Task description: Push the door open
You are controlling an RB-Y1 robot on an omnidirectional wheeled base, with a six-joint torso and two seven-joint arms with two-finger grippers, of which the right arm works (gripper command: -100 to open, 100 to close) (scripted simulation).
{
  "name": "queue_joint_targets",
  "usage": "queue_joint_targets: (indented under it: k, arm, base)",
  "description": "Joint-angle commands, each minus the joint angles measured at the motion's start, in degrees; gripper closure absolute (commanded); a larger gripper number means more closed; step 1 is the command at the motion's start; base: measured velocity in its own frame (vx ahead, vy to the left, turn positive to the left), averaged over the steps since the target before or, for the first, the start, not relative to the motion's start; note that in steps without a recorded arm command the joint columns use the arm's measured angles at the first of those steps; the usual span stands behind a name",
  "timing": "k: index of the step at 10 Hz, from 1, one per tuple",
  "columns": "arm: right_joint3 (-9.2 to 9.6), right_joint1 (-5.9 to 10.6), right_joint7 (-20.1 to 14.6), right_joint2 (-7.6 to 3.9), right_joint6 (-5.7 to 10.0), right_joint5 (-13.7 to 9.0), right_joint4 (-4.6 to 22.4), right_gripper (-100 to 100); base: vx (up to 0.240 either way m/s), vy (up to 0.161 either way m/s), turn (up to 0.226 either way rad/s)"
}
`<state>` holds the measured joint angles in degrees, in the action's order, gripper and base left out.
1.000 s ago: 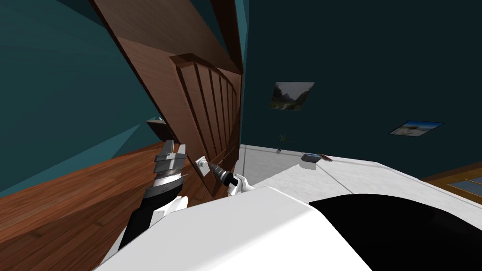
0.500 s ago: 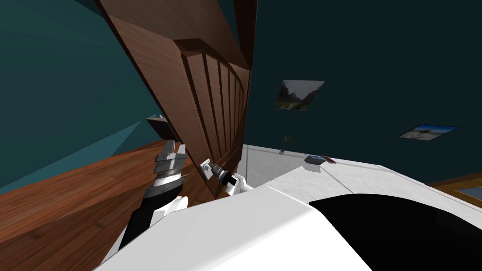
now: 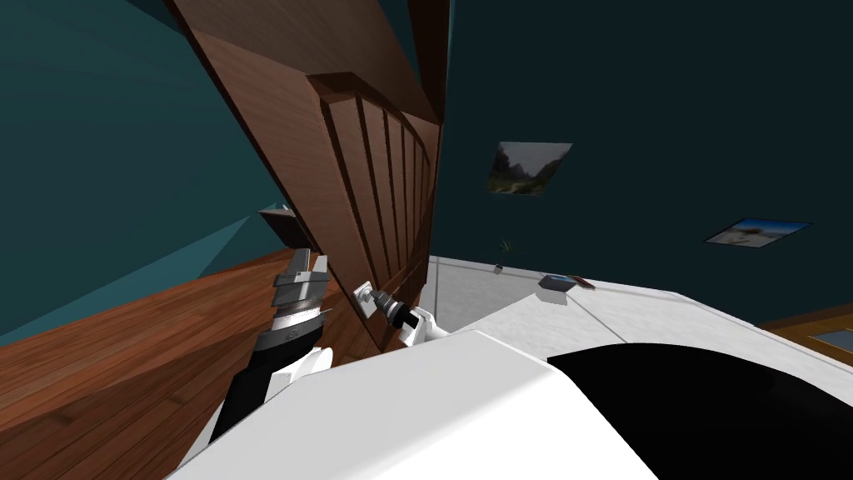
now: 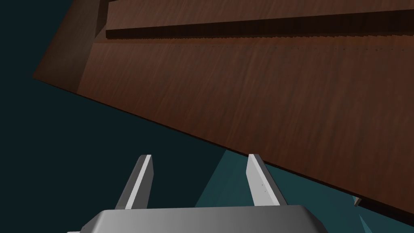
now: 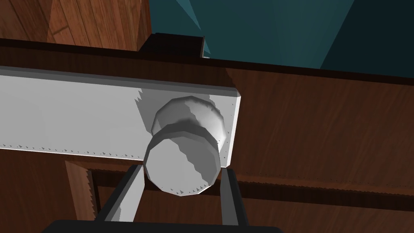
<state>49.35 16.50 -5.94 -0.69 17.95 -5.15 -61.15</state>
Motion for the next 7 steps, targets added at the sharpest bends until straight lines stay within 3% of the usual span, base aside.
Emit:
queue_joint_targets:
  k: [1, 2, 7]
  arm:
    - [0.05, -0.06, -0.02, -0.01, -0.02, 0.00, 0.04, 100]
    - [-1.77, 0.02, 0.22, -0.77, 0.11, 0.14, 0.38, 100]
    - [-6.82, 0.17, 0.87, -2.26, 0.46, 0.53, 1.37, 100]
  base:
    - [0.000, 0.000, 0.000]
    - [0.004, 0.075, 0.072]
    - [0.042, 0.152, 0.046]
